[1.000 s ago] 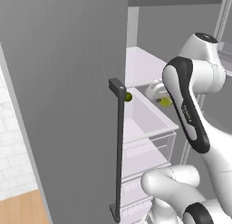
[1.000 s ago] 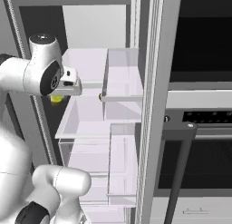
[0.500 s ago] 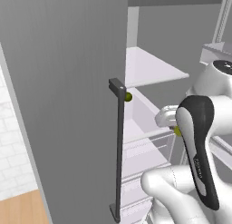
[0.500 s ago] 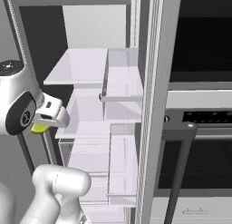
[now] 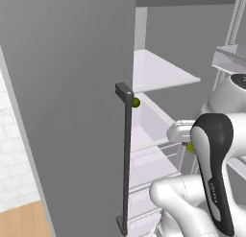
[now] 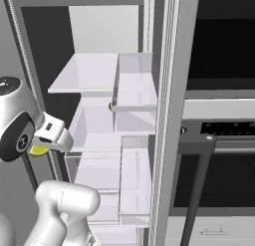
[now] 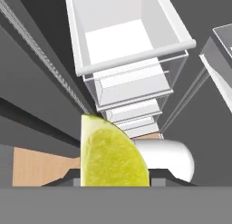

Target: Grab a lemon wedge from the fridge and one ice cube from the ice bowl, and put them in the glass of lemonade.

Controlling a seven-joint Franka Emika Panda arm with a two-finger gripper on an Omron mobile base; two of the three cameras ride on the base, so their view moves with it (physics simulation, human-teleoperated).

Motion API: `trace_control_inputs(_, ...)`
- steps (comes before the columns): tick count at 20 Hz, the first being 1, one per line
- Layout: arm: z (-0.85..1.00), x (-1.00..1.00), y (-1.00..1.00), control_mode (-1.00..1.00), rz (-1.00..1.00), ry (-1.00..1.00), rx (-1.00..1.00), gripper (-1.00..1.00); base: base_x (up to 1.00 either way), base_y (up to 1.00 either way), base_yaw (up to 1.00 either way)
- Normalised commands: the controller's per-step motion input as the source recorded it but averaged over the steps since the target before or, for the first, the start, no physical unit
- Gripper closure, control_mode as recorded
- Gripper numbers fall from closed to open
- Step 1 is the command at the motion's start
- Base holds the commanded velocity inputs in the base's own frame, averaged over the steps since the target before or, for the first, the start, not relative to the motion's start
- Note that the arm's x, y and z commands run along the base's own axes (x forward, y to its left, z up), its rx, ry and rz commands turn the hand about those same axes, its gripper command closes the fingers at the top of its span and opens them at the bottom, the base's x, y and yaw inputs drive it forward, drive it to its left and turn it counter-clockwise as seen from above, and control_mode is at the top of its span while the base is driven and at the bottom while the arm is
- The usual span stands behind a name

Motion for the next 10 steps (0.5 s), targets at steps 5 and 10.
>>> trace_control_inputs(5, 0.00, -0.02, 0.00, 1.00, 0.00, 0.00, 0.00, 1.00, -0.74, 0.00, -0.07)
trace_control_inputs(10, 0.00, 0.00, 0.00, 1.00, 0.00, 0.00, 0.00, 1.00, -1.00, 0.00, -0.16)
